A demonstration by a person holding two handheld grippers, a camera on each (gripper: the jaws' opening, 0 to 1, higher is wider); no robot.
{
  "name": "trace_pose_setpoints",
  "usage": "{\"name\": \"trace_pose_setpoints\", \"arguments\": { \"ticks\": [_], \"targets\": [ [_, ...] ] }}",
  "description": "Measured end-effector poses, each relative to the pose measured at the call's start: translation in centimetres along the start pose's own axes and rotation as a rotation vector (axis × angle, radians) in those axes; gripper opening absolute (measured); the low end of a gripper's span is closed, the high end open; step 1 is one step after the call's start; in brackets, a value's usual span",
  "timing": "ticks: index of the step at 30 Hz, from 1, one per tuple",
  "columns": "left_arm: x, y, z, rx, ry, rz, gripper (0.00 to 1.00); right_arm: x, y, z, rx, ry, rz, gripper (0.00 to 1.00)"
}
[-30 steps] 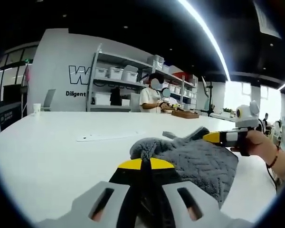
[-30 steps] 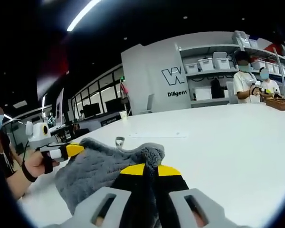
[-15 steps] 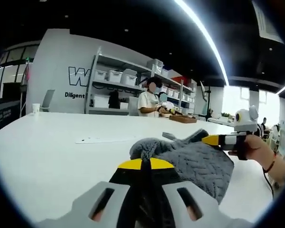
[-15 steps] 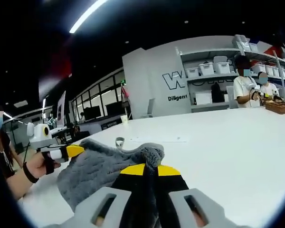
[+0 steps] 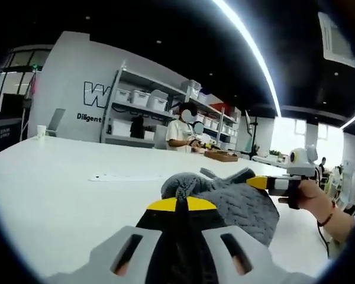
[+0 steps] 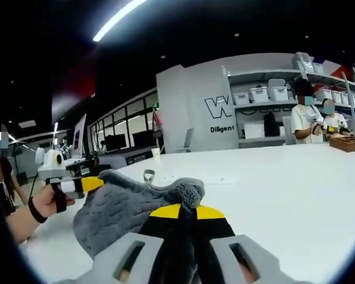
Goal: Open the folded towel by lifting each exposed corner and separating the folded layers until the towel lies flat within the target outline without major curled edges
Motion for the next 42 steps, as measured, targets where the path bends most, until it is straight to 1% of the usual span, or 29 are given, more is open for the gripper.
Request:
{"name": "trace_pose_setpoints", "arguments": {
  "ticks": [4,7,11,14,18,22,25,42],
  "targets": [
    [-0.1,-0.2,-0.3,0.007,-0.015,0.008,0.0,0.0,0.2,-0.2,-0.004,-0.002,0.0,0.0],
    [-0.1,-0.5,-0.8,0.014,-0.033,0.016,0.0,-0.3,-0.5,0.1,-0.009,-0.002,-0.005,0.0],
    [-0.1,-0.7,-1.2,0.026,-0.03,0.025,0.0,-1.0,-1.8,0.5,-0.013,-0.009,-0.003,0.0],
    [0.0,-0.8,-1.7,0.026,-0.036,0.044,0.0,-1.3,-2.3,0.7,-0.028,-0.022,0.015,0.0],
    [0.0,-1.1,-2.1,0.032,-0.033,0.064,0.0,-1.5,-2.6,0.8,-0.029,-0.021,0.008,0.0],
    [-0.2,-1.1,-2.5,0.046,-0.036,0.05,0.0,-1.6,-2.5,0.6,-0.035,-0.027,0.007,0.0],
    [0.1,-1.1,-2.7,0.051,-0.012,0.04,0.0,-1.7,-2.1,0.4,-0.044,-0.03,0.003,0.0],
    [-0.2,-1.3,-3.8,0.08,-0.018,0.044,0.0,-1.9,-1.2,-0.4,-0.071,-0.034,-0.006,0.0]
  ]
}}
Point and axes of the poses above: the point that each gripper's makers call its tool centre point, and the gripper's own axes: z roughly forward along the fingers, y roughly to its left, x roughly out of its underside, the point moved 7 cm from there along -z, roughly backward along the fingers, and after that the axes turned 15 degrees about -x, right-handed, at the moved point
